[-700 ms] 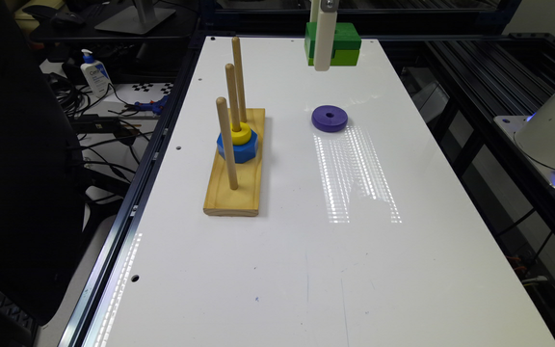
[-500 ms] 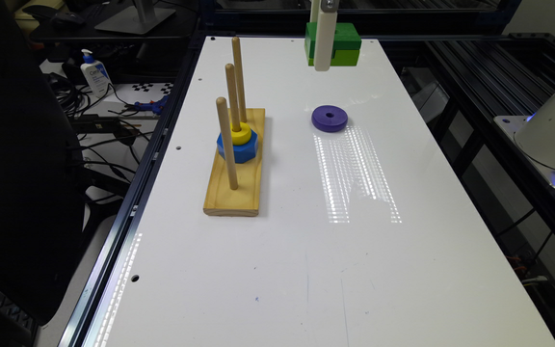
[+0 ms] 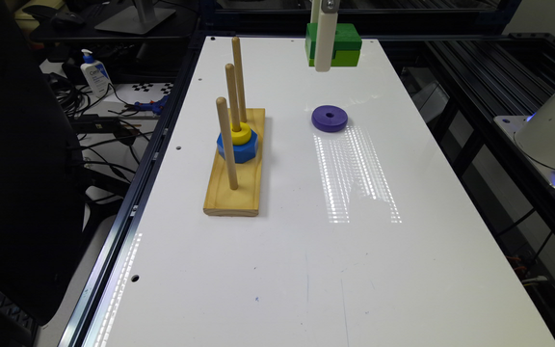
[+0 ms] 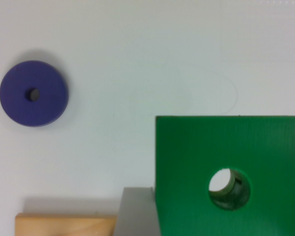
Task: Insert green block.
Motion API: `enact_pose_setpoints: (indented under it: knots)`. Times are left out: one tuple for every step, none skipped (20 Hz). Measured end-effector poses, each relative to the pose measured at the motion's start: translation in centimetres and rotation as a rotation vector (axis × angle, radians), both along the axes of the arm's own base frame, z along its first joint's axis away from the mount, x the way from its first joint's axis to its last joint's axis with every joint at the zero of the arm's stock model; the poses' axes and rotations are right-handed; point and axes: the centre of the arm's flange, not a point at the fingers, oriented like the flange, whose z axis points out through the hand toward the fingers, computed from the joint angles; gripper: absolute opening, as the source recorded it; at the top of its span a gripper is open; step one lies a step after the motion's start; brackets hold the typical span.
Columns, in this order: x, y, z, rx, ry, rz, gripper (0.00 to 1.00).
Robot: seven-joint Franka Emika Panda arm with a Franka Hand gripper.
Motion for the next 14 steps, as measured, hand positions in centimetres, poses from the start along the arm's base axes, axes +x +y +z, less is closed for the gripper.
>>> enact_pose_setpoints:
  knots:
    - [0.0, 0.0, 0.0, 0.000, 0.000, 0.000, 0.00]
    - [0.0, 0.0, 0.0, 0.000, 0.000, 0.000, 0.00]
    - [0.0, 0.0, 0.0, 0.000, 0.000, 0.000, 0.00]
    - [0.0, 0.1, 0.1, 0.001, -0.003, 0.002, 0.00]
    - [0.1, 0.4, 0.1, 0.001, -0.007, 0.005, 0.00]
    - [0.1, 0.6, 0.2, 0.002, -0.011, 0.007, 0.00]
    - [0.2, 0.9, 0.2, 0.003, -0.016, 0.009, 0.00]
    - [0.3, 1.1, 0.2, 0.003, -0.020, 0.010, 0.00]
    - [0.4, 1.3, 0.1, 0.004, -0.023, 0.010, 0.00]
    - [0.6, 1.4, 0.1, 0.005, -0.025, 0.011, 0.00]
    - [0.8, 1.5, 0.0, 0.007, -0.026, 0.011, 0.00]
    - [1.1, 1.5, 0.0, 0.008, -0.027, 0.011, 0.00]
    - [1.4, 1.5, 0.0, 0.009, -0.027, 0.011, 0.00]
    - [1.6, 1.6, -0.1, 0.010, -0.027, 0.011, 0.00]
